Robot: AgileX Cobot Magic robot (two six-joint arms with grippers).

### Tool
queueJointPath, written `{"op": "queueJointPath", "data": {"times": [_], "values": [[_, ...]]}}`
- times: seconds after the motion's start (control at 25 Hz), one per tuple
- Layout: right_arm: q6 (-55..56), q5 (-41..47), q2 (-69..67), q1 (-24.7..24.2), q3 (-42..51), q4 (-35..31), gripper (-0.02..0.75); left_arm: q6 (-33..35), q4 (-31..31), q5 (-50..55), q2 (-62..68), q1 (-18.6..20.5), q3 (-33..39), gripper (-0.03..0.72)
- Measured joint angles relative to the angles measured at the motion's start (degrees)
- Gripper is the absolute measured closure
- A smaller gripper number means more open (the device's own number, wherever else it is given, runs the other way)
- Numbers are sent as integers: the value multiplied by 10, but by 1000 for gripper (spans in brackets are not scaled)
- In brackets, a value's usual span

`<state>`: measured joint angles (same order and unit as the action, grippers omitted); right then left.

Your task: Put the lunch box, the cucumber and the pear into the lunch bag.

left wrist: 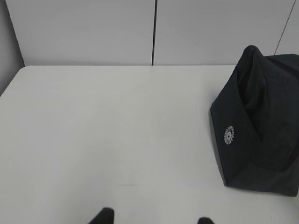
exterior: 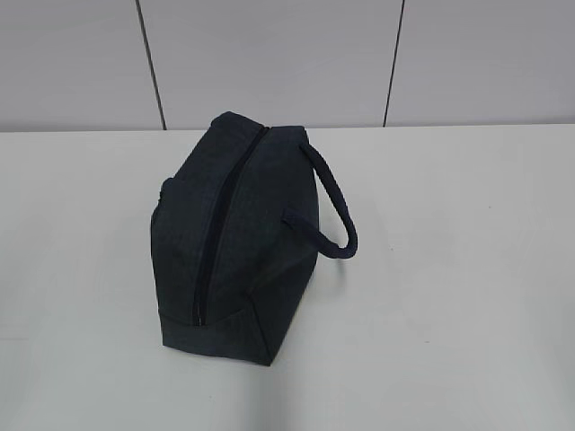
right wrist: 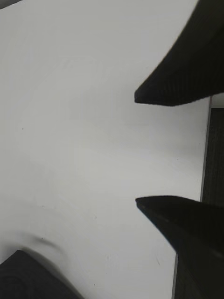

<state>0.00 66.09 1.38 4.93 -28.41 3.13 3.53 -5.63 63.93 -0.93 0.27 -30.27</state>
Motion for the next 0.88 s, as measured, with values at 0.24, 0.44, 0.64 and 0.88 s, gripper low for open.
{"op": "queueJointPath", "data": {"times": [0.24,0.44,0.64,0.88], "values": [[0,0,0,0,0,0,261,0,0,0,0,0,0,373],[0,0,0,0,0,0,261,0,0,0,0,0,0,397],[0,0,0,0,0,0,261,0,0,0,0,0,0,403],[0,0,0,0,0,0,261,0,0,0,0,0,0,415]]}}
